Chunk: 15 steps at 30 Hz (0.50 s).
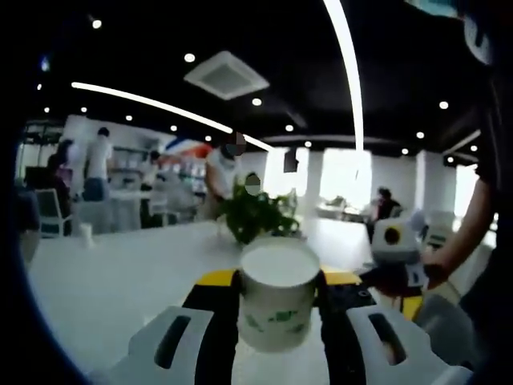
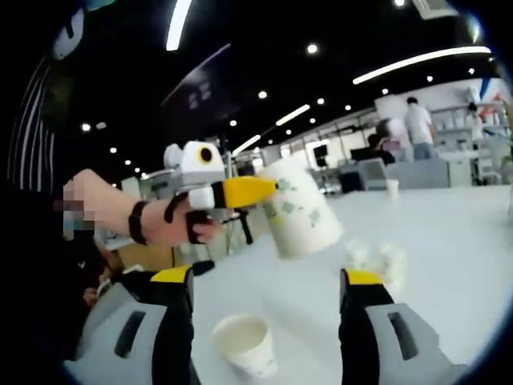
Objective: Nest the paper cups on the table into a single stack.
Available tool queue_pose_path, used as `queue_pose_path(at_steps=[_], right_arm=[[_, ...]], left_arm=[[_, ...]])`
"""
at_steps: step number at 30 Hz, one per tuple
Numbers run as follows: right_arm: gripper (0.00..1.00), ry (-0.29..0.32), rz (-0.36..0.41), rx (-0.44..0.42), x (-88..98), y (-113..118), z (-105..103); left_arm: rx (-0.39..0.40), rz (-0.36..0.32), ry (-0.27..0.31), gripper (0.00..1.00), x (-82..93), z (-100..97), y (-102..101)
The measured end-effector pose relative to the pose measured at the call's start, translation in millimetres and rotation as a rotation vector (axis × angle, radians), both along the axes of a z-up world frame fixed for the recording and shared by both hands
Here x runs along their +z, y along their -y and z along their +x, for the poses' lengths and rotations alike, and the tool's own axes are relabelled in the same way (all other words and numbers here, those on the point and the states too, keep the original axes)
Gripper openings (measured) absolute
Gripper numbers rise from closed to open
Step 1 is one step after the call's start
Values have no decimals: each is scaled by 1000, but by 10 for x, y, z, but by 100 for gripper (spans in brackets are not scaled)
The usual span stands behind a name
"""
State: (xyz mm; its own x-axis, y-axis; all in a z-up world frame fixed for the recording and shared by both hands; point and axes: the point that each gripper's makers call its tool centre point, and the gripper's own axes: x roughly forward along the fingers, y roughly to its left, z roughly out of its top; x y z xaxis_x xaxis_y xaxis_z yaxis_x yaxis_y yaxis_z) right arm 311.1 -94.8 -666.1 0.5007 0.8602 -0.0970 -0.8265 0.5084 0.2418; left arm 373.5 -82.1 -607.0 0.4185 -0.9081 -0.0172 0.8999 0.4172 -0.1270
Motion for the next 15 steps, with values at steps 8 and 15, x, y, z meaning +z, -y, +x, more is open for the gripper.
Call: queue_pose_path(at_steps=[8,15], right_arm=[[66,10,9,53,31,-149,-34],[62,11,15,47,43,-73,-70]], left_arm=[[-41,-2,-17,37,-3,-109,88],[-52,-1,-27,36,-23,-155,84]])
